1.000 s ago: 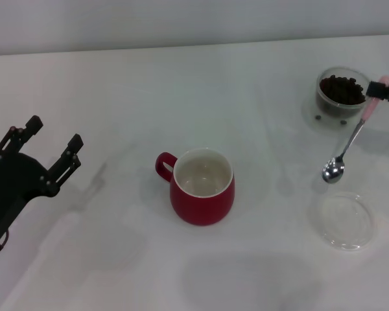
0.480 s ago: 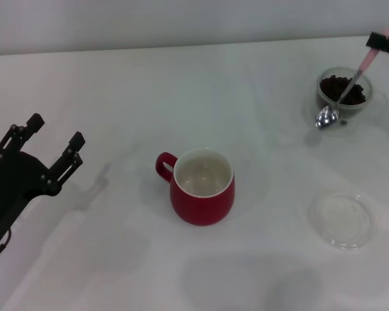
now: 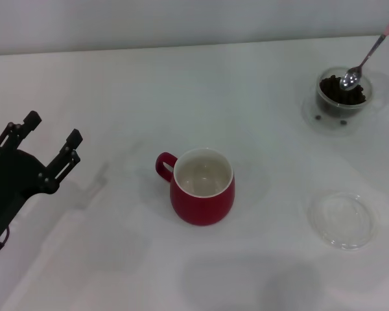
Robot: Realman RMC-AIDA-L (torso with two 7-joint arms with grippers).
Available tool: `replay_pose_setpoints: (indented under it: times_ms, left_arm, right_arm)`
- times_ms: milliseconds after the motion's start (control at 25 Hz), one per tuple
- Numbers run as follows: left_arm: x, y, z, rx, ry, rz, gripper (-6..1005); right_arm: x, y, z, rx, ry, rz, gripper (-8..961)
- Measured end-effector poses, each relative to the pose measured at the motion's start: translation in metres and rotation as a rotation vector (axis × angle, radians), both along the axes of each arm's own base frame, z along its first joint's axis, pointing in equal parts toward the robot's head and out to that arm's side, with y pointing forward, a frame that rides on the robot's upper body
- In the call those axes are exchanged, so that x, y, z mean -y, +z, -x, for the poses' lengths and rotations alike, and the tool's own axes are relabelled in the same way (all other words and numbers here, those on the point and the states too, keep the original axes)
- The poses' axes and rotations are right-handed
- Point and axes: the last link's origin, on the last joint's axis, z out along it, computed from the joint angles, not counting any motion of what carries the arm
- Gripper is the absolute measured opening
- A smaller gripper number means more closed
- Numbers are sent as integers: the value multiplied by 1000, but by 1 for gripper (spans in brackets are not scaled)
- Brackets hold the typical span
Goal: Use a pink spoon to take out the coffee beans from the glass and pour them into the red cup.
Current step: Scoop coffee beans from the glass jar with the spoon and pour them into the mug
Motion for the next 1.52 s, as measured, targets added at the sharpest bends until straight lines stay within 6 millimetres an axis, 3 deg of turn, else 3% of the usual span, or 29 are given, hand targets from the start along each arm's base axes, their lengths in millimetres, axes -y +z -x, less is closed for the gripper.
replay_pose_setpoints:
  times_ms: [320,680,1520]
  left_arm:
    - [0,0,-1,5,-4,-2,773]
    - [3,-3,-2,19,5,7,772]
    - [7,-6,-2,25,6,19,771]
  right_arm:
    - [-3,0,-4,75,1,-43,150]
    - [0,-21,1,146,62,-66,149]
    - [0,-20,-13,210,-5,-128,149]
